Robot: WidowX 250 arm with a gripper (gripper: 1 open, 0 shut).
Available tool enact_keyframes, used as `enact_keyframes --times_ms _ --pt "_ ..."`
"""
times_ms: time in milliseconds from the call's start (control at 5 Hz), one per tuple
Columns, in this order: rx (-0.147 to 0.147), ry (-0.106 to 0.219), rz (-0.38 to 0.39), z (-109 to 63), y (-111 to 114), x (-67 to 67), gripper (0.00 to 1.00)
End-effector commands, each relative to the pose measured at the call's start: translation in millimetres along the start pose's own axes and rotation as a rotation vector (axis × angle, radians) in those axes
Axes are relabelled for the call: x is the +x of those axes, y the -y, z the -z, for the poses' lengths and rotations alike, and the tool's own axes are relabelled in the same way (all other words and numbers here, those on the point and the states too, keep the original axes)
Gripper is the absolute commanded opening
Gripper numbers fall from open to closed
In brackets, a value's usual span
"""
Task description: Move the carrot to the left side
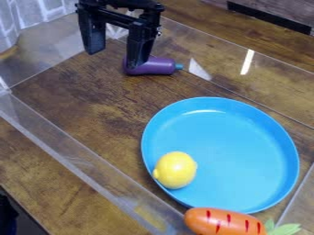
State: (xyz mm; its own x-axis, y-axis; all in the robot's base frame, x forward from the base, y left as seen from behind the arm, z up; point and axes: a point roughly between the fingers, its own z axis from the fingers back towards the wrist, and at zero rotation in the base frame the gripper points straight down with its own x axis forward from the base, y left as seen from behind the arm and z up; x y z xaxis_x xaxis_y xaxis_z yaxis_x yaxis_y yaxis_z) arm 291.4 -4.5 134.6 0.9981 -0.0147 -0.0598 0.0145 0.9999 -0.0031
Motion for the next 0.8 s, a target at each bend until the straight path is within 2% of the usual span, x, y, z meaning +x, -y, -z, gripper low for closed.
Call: enact_keyframes --times_ms 0,200,400,600 --pt "-0.002 -0.017 0.026 10.4 3 -3.9 1.00" --pt "-0.001 -0.032 0.113 22.5 13 -7.8 1.00" --pt "0.004 -0.033 0.276 13.6 28 0.3 1.00" --pt "0.006 -0.040 0.357 5.0 35 9.2 1.00"
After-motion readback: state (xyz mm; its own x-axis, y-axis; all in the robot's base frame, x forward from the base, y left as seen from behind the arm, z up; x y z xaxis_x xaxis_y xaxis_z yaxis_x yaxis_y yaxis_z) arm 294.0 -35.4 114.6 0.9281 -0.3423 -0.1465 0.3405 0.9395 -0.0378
